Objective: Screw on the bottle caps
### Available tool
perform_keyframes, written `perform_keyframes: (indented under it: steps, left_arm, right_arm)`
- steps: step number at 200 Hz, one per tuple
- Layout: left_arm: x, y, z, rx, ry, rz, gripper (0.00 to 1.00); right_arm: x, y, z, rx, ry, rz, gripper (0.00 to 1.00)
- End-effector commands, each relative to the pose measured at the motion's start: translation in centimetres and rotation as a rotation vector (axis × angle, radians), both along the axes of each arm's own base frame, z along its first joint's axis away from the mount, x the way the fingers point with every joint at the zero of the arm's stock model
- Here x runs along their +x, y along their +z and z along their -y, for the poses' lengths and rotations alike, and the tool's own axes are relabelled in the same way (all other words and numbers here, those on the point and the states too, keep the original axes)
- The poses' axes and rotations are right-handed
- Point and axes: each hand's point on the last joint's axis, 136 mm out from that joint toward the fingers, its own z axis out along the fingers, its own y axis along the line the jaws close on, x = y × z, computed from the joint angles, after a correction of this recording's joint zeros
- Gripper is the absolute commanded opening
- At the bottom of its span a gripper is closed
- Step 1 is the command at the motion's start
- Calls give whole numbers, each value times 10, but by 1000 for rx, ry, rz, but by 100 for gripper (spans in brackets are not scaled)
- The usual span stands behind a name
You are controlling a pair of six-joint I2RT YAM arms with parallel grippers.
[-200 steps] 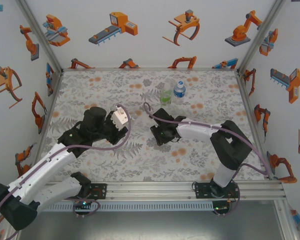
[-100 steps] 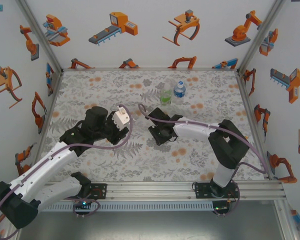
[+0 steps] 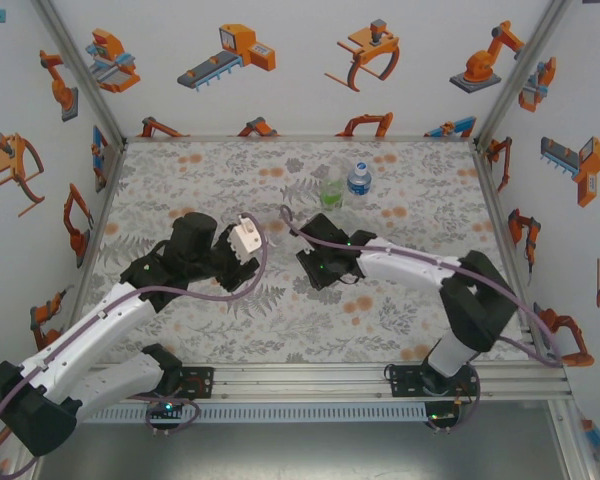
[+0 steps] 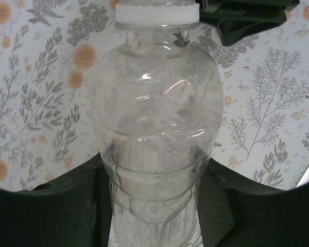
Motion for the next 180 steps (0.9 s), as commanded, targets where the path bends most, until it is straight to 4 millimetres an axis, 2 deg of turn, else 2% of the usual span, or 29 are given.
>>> perform_keyframes:
  steps: [1, 26, 55, 71, 93, 130, 180]
  left_arm:
    - [-16, 3, 13, -33, -139, 2, 0]
    - [-25, 4, 18, -51, -198, -1, 0]
    - [-42, 13, 27, -104, -324, 10, 0]
    - [-54, 20, 33, -128, -413, 29, 0]
    - [-70, 19, 38, -101, -534, 102, 0]
    - [-77, 24, 45, -80, -592, 139, 0]
    - [-85, 25, 54, -86, -644, 106, 0]
  right_arm:
    - [-11, 54, -12, 164, 94, 93, 13]
    - [-34, 107, -11, 294, 241, 206, 12]
    - [-73, 164, -8, 423, 483, 360, 11]
    - [-93, 189, -3, 474, 599, 440, 9]
    - [-113, 219, 3, 520, 714, 533, 7]
    - [-131, 248, 9, 537, 818, 619, 3]
    - [-143, 257, 3, 559, 919, 646, 0]
